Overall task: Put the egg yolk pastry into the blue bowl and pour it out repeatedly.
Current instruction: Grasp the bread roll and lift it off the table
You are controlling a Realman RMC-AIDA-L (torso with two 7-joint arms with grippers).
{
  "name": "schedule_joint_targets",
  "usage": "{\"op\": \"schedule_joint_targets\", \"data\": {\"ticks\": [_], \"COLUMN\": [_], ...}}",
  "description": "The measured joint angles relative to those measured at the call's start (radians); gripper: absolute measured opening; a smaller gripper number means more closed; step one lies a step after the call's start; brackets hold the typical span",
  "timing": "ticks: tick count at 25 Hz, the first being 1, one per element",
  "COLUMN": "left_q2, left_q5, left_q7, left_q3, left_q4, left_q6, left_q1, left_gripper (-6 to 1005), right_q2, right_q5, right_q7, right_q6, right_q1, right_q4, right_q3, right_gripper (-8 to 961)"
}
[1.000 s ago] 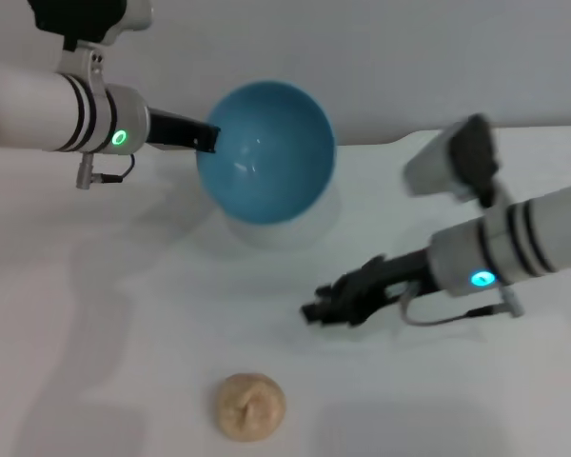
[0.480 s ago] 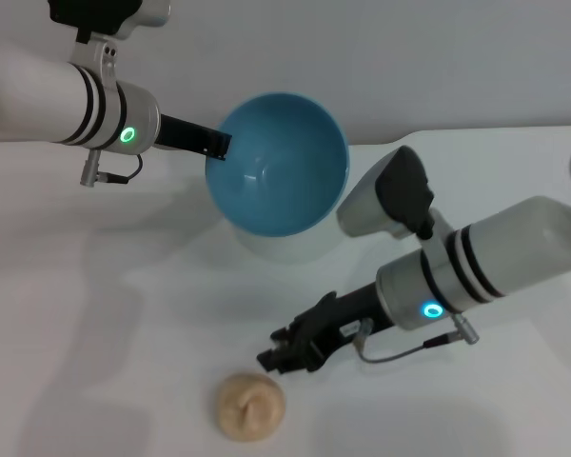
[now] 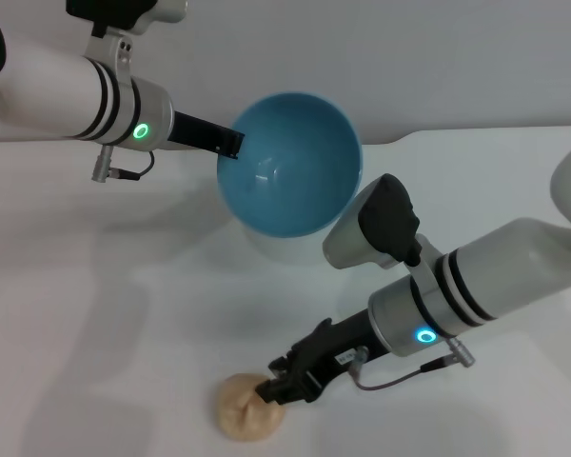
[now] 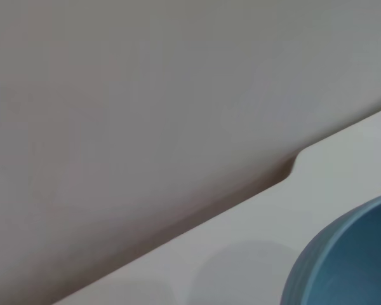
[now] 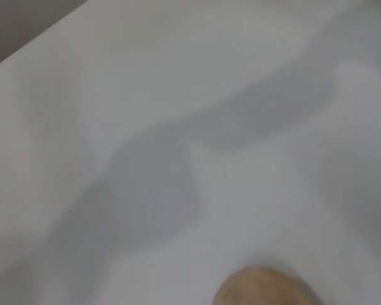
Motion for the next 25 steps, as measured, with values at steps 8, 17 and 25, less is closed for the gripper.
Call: {"op": "schedule_joint_targets", "data": {"ticks": [8,17,25], "left_q2": [-0.002,-0.002,-0.001], "left_q5": [-0.001,-0.005,-0.005], "left_q7": [-0.027,-0.027,-0.027], "left_q3": [0.04,0.04,0.04], "left_q4": [-0.018,-0.026,-0.027], "left_q6": [-0.003,-0.004,-0.016], "left_q1": [-0.009,-0.01,-0.01], "left_gripper": [-1,-1,0], "right_q2": [0.001,0.001,-0.007], "right_q5": [0.245,0.274,0.274], "right_q7": [-0.061,-0.057,-0.057], "right_q6": [0.147,0.183,0.19], "right_q1": [-0.001,-0.003,-0.013], "right_q4": [-0.007,-0.005,-0.014], "right_q3": [-0.247,-0.307,-0.294], "right_gripper": [323,319,249]}}
